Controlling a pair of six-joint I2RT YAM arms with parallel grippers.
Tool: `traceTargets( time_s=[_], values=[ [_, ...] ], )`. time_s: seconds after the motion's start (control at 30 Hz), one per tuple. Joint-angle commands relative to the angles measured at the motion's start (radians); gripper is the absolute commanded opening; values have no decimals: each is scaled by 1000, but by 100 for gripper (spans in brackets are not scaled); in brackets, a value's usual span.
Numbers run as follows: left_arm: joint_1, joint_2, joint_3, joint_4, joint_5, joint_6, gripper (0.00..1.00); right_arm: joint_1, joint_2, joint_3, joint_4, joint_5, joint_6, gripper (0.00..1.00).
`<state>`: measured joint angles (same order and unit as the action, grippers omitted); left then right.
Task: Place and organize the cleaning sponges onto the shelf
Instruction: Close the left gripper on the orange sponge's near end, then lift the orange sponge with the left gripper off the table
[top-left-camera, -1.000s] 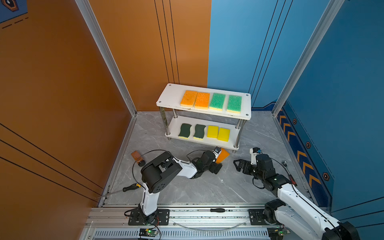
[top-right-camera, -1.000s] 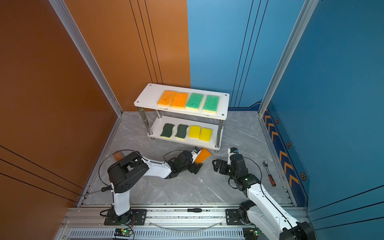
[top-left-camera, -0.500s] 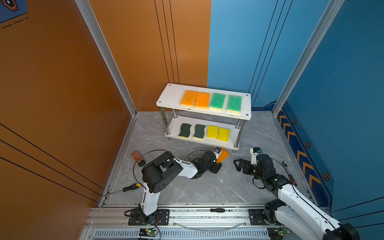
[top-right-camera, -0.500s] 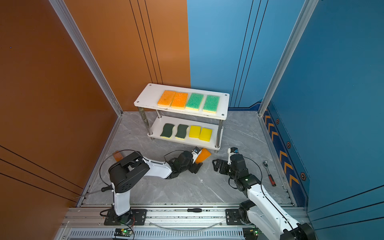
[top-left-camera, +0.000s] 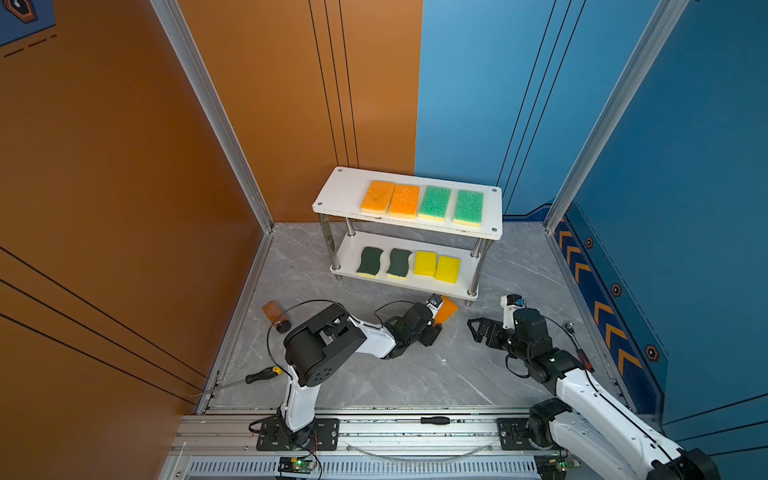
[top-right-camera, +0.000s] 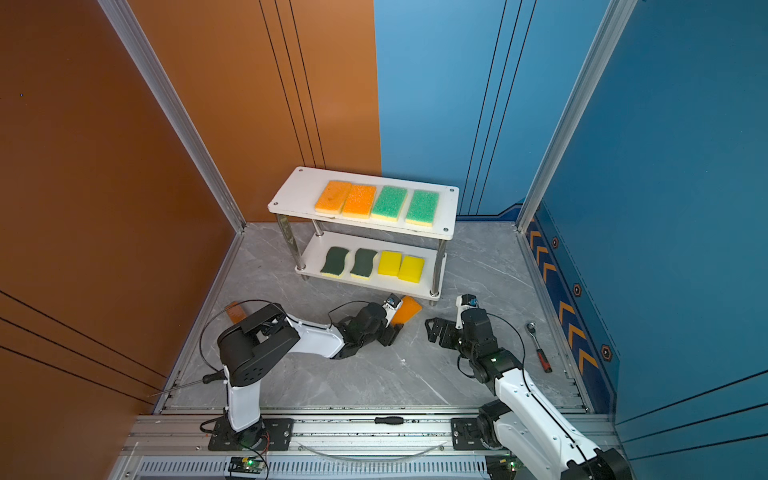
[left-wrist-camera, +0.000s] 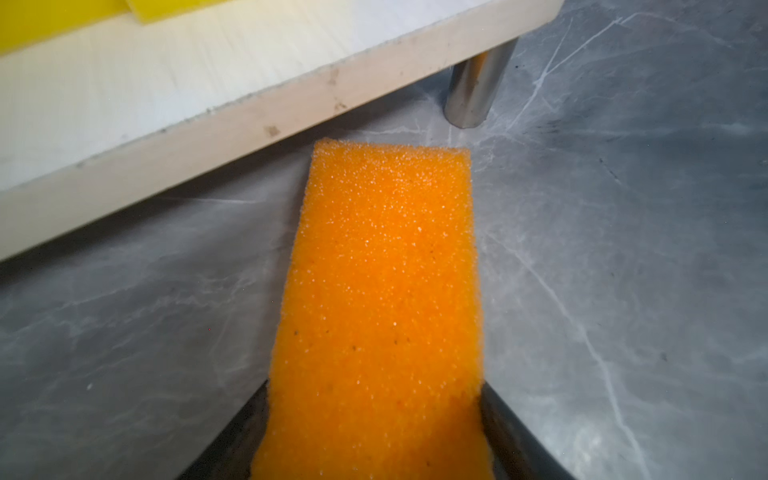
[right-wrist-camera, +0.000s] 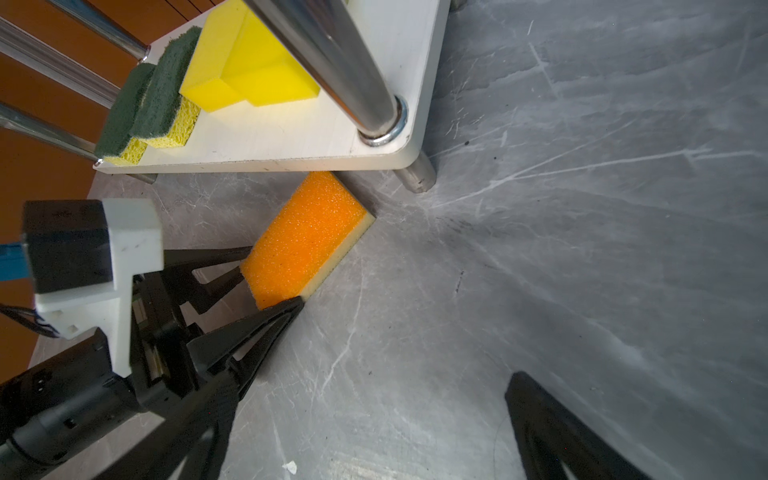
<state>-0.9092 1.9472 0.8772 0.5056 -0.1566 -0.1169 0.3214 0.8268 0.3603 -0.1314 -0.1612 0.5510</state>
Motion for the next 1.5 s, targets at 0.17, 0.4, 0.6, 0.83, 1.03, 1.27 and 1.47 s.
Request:
traceTargets(
  time_s=[0.17,0.4,0.6,0.83,1.03,1.27,1.47],
  values=[
    [-9,23,-46,-120,-40,-13,63,-7,-17,-17,-17,-6,14,100],
    [-12,-19,-65,-120,-47,-19,60,-7,-16,-18,-16,-8,15,100],
    [-13,-70,-75,-141,-49,-20,59,-7,-15,-16,-11,-15,16,100],
    [-12,-130,-78,-172,-51,-27,58,-7,-9,-17,-4,-17,17,100],
    [-13,-185,-87,-200,-49,-33,57,-7,8,-16,8,-25,18,100],
    [-13,-273,-109,-243,-72,-43,57,-7,20,-17,17,-29,18,100],
    [-15,-345,-101,-311,-70,-32,57,-7,31,-17,27,-33,19,100]
  ],
)
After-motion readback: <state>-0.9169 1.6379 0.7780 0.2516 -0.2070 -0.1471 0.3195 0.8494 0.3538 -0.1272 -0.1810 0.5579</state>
